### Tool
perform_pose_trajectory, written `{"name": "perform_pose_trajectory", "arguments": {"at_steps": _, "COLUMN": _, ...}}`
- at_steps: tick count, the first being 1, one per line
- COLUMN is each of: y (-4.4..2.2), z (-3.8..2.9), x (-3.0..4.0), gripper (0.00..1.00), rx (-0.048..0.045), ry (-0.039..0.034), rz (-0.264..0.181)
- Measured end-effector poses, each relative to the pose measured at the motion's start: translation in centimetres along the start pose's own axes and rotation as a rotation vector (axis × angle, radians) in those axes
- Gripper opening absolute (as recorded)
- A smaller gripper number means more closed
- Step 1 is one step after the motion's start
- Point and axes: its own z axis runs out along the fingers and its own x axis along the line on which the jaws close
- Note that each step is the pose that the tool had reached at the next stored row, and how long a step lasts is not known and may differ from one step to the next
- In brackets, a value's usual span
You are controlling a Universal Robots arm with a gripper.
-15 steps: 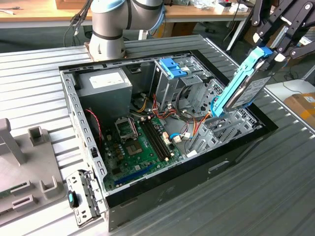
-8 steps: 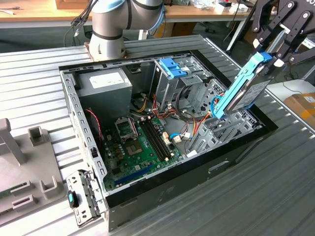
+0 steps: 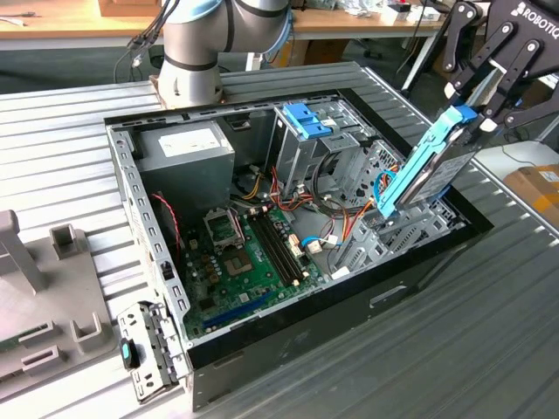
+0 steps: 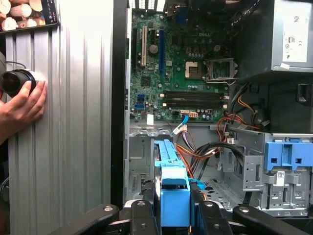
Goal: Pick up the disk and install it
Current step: 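Pick up the disk, then insert the disk into the insertion slot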
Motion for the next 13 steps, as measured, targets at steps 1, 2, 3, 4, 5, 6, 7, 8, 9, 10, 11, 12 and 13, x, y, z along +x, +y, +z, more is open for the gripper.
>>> {"name": "perform_pose_trajectory", "arguments": {"at_steps": 1, "y": -0.02, "z": 0.07, "x": 0.05, "gripper": 0.37, "rx": 0.0, "ry": 0.0, "rz": 0.0}}
{"name": "perform_pose_trajectory", "arguments": {"at_steps": 2, "y": -0.02, "z": 0.28, "x": 0.15, "gripper": 0.37, "rx": 0.0, "ry": -0.0002, "rz": 0.0}}
{"name": "perform_pose_trajectory", "arguments": {"at_steps": 3, "y": -0.02, "z": 0.48, "x": 0.16, "gripper": 0.37, "rx": 0.0001, "ry": -0.0002, "rz": 0.0}}
{"name": "perform_pose_trajectory", "arguments": {"at_steps": 4, "y": -0.02, "z": 0.53, "x": 0.16, "gripper": 0.37, "rx": 0.0, "ry": -0.0002, "rz": 0.0}}
{"name": "perform_pose_trajectory", "arguments": {"at_steps": 5, "y": -0.02, "z": 0.52, "x": 0.16, "gripper": 0.37, "rx": 0.0, "ry": 0.0, "rz": 0.0}}
{"name": "perform_pose_trajectory", "arguments": {"at_steps": 6, "y": -0.02, "z": 0.53, "x": 0.16, "gripper": 0.37, "rx": 0.0, "ry": 0.0, "rz": 0.0}}
{"name": "perform_pose_trajectory", "arguments": {"at_steps": 7, "y": -0.02, "z": 0.53, "x": 0.16, "gripper": 0.37, "rx": 0.0, "ry": 0.0, "rz": 0.0}}
{"name": "perform_pose_trajectory", "arguments": {"at_steps": 8, "y": 0.0, "z": 0.57, "x": 0.16, "gripper": 0.37, "rx": 0.0001, "ry": -0.0003, "rz": 0.0}}
{"name": "perform_pose_trajectory", "arguments": {"at_steps": 9, "y": 0.03, "z": 0.62, "x": 0.16, "gripper": 0.37, "rx": 0.0001, "ry": -0.0004, "rz": 0.0}}
{"name": "perform_pose_trajectory", "arguments": {"at_steps": 10, "y": 0.04, "z": 0.67, "x": 0.14, "gripper": 0.37, "rx": 0.0001, "ry": -0.0005, "rz": 0.0}}
{"name": "perform_pose_trajectory", "arguments": {"at_steps": 11, "y": 0.04, "z": 0.69, "x": 0.04, "gripper": 0.37, "rx": 0.0001, "ry": -0.0005, "rz": 0.0}}
{"name": "perform_pose_trajectory", "arguments": {"at_steps": 12, "y": 0.05, "z": 0.72, "x": -0.16, "gripper": 0.37, "rx": 0.0001, "ry": -0.0009, "rz": 0.0}}
{"name": "perform_pose_trajectory", "arguments": {"at_steps": 13, "y": 0.05, "z": 0.75, "x": -0.44, "gripper": 0.37, "rx": 0.0001, "ry": -0.0008, "rz": 0.0}}
